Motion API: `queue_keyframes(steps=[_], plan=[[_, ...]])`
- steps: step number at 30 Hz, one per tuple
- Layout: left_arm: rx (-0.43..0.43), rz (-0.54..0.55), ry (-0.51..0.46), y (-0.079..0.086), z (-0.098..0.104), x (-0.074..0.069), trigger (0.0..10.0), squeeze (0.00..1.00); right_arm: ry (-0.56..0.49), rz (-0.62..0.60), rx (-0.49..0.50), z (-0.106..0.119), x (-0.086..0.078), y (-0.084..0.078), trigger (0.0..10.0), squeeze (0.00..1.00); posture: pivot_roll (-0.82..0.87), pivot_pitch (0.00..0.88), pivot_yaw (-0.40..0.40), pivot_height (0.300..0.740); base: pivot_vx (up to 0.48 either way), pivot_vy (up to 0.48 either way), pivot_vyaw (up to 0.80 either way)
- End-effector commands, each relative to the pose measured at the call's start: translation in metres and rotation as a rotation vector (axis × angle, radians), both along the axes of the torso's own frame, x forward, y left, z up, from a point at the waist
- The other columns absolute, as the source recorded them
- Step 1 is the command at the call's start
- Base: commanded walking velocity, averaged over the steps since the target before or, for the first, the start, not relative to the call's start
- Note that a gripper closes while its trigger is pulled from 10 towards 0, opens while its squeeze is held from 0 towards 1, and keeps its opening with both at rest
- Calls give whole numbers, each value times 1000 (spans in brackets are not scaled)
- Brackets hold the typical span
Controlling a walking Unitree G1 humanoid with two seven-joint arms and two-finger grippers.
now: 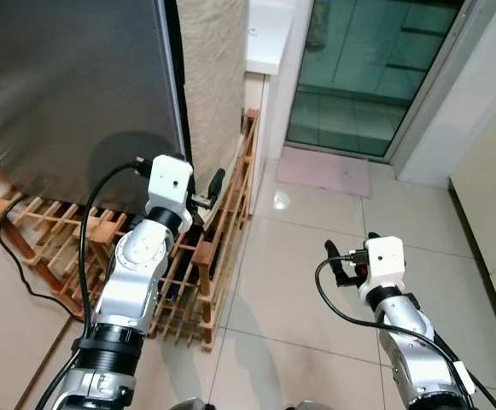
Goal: Restocking fridge
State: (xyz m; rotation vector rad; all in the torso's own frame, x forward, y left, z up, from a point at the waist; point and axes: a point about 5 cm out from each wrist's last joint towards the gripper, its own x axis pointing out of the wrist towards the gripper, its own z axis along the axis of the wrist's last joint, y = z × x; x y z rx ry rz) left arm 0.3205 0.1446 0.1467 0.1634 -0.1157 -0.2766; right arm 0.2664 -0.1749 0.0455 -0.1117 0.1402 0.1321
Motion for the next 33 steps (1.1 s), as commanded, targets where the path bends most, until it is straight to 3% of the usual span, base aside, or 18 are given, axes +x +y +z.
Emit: queue_keyframes(steps=[1,14,22,33], plan=[[-8,1,-3,1,3,-1,10000,0,15,-12,-1,-1,0,-4,10000,0,-57,20,-22,731,0,0,0],[-45,-60,0,-17,8,3,10000,0,10,-13,-7,0,4,-3,10000,0,-66,0,-15,731,0,0,0],[-7,-6,-19,-18,8,11,10000,0,4,-13,-11,1,5,-5,10000,0,-73,0,-14,731,0,0,0],[35,-39,7,-40,0,18,10000,0,5,-20,-19,1,5,-9,10000,0,-87,0,-4,731,0,0,0]])
